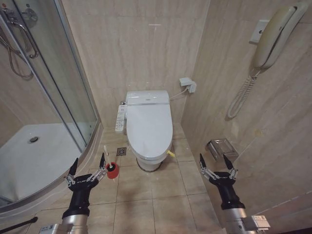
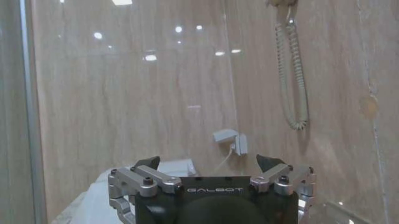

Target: Open the toilet lid, clean the toilet bowl with a toilet brush, close the toilet lid, and flush.

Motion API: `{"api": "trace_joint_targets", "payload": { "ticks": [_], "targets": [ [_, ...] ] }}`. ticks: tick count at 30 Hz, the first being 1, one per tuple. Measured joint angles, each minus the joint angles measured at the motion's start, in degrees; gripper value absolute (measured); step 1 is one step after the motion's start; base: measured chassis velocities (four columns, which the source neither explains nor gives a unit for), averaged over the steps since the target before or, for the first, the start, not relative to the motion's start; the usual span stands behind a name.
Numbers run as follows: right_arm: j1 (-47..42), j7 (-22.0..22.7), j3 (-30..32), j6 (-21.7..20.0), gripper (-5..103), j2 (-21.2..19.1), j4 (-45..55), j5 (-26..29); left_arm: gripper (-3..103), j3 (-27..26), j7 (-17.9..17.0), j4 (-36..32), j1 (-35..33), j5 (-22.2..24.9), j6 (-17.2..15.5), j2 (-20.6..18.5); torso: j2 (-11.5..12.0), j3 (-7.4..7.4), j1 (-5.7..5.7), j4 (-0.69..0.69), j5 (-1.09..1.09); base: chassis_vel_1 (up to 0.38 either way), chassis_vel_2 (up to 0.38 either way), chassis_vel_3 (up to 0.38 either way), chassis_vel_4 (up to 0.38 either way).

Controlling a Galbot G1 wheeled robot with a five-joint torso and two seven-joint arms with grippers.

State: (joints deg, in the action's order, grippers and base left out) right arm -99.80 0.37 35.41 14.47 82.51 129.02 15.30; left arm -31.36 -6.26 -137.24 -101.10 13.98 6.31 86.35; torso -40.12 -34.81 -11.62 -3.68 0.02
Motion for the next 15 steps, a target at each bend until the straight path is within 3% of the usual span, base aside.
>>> {"api": "trace_joint_targets", "payload": {
  "ticks": [7,15],
  "targets": [
    [0.5,-1.5,0.1,1.0,100,0.6,-0.7,0.7,100,0.0,0.5,0.6,0.1,-0.3,0.4,0.1,0.0,0.00,0.01,0.00,0.00,-0.016,0.017,0.009,-0.017],
    [1.0,-1.6,0.5,1.2,100,0.8,-1.2,1.4,100,0.3,1.0,1.0,0.0,-1.0,0.9,0.4,0.0,0.00,0.01,0.01,0.01,-0.138,0.132,0.147,-0.145]
  ]
}}
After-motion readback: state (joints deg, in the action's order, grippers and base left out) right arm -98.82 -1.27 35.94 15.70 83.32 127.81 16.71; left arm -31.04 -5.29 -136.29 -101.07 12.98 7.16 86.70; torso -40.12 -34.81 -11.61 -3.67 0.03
